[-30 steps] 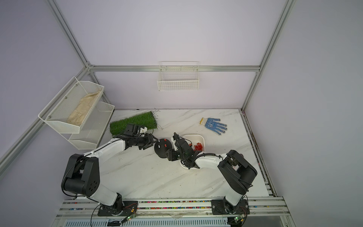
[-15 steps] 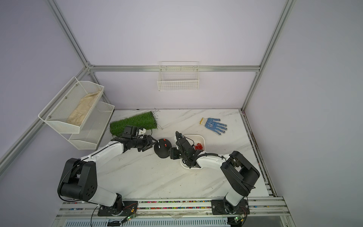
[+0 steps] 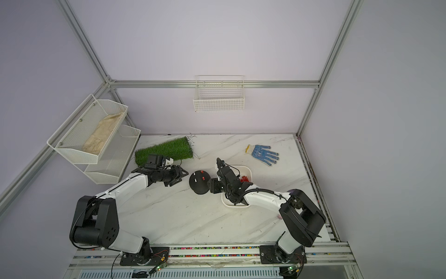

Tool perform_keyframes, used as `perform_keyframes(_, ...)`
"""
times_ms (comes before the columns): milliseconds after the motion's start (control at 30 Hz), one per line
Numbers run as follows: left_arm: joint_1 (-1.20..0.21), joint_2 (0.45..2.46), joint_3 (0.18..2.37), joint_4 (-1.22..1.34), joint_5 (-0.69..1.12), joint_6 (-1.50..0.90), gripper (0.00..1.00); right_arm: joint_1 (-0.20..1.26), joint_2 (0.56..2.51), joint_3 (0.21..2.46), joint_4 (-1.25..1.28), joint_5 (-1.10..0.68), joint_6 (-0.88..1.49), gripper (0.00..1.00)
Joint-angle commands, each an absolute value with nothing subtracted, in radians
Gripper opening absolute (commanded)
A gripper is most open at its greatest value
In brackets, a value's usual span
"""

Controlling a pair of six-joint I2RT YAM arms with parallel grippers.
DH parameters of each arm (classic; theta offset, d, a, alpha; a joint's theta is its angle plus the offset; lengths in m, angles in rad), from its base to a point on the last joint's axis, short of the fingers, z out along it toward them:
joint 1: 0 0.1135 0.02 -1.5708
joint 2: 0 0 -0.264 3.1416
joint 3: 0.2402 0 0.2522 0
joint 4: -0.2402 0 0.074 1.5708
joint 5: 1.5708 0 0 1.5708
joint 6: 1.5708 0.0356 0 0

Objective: Cover the protruding screws with screw protection sleeves
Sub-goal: Adjust the plastic shell at the center of the board.

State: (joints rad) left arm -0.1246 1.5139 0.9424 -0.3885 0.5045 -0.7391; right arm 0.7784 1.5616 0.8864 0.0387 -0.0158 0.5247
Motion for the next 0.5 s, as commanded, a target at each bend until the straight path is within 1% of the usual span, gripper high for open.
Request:
perform_keyframes(0, -0.123, 1.569, 1.051, -0.373, 0.508, -0.711, 0.6, 0.806, 1.542, 0.911, 0.001, -0.024, 0.503, 0.55)
perform_keyframes(333, -0.134, 1.793, 1.233, -0.365, 0.633, -0.681, 0.6, 0.886, 1.615, 0.92, 0.036, -0.085, 0.518, 0.53)
perform_keyframes(467, -0.157, 1.846, 1.267, -0.367, 0.674, -0.663, 0.59, 0.893, 1.661, 0.916, 0.075, -0.108, 0.533, 0.53)
